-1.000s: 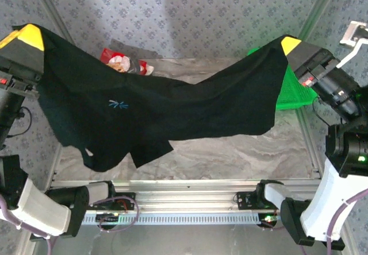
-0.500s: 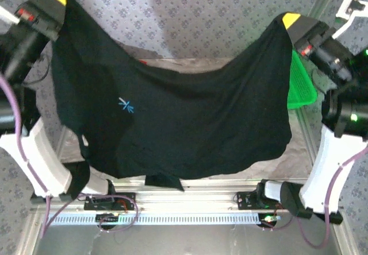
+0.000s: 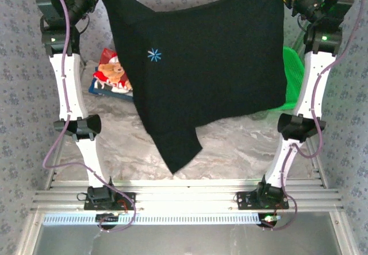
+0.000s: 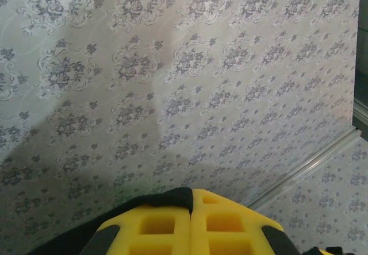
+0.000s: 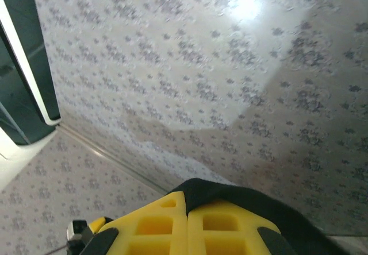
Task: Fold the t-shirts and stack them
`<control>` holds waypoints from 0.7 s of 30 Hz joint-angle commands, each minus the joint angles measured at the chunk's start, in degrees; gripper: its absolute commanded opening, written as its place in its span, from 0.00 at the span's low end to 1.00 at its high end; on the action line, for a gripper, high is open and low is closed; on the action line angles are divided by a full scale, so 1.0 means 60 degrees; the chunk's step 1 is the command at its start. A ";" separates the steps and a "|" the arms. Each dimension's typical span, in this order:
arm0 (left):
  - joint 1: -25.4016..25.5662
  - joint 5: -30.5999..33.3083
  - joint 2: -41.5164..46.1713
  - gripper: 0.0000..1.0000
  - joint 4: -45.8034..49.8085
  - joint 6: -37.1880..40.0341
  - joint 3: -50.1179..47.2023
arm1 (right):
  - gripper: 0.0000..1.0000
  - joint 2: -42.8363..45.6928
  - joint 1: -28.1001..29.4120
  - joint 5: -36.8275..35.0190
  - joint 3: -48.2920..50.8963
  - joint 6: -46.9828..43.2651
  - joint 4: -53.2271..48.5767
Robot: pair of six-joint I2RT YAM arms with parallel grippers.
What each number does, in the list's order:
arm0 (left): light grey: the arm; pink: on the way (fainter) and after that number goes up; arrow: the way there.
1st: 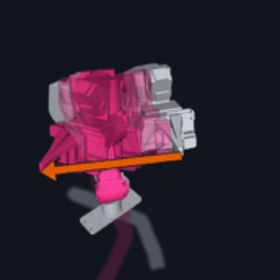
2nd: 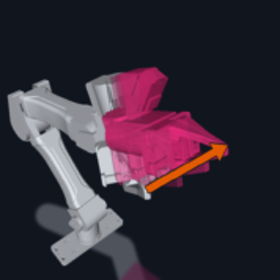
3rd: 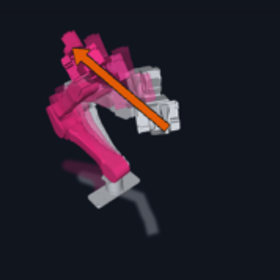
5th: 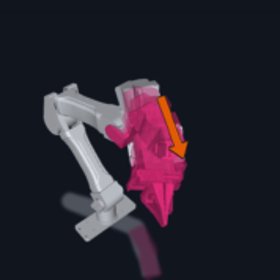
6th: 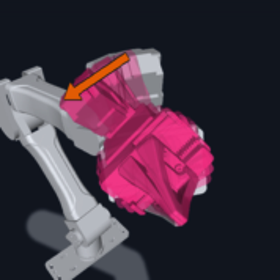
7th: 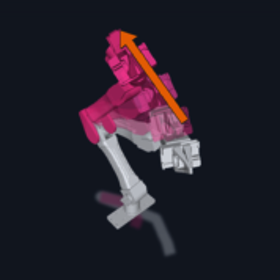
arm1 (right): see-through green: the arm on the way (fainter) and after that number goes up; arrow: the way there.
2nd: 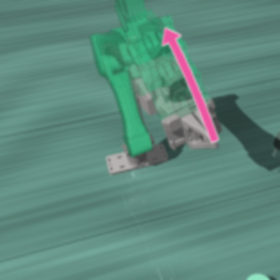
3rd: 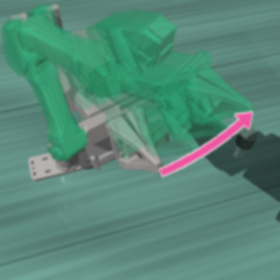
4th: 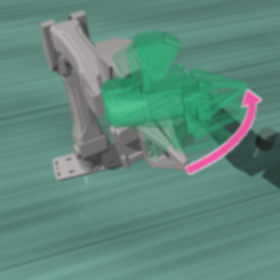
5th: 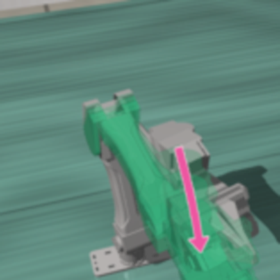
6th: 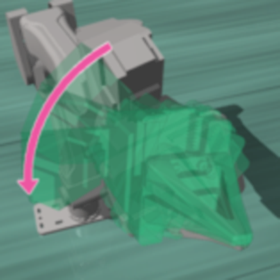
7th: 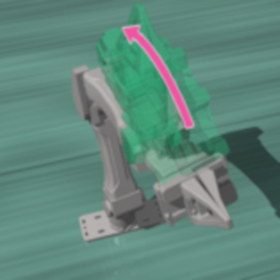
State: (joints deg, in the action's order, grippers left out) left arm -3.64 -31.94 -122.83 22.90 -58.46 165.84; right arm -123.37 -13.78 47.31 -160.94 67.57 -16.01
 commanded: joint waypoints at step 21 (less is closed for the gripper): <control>0.2045 0.2878 0.4481 0.00 0.3391 0.6017 -0.7881 | 0.00 0.6191 -0.0736 -0.0188 1.3191 -0.5160 0.1112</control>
State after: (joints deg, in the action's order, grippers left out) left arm 7.05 -22.74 -102.67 42.74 -28.82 140.84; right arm -90.08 -17.74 48.82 -94.35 44.53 -9.52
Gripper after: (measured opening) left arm 0.042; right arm 0.063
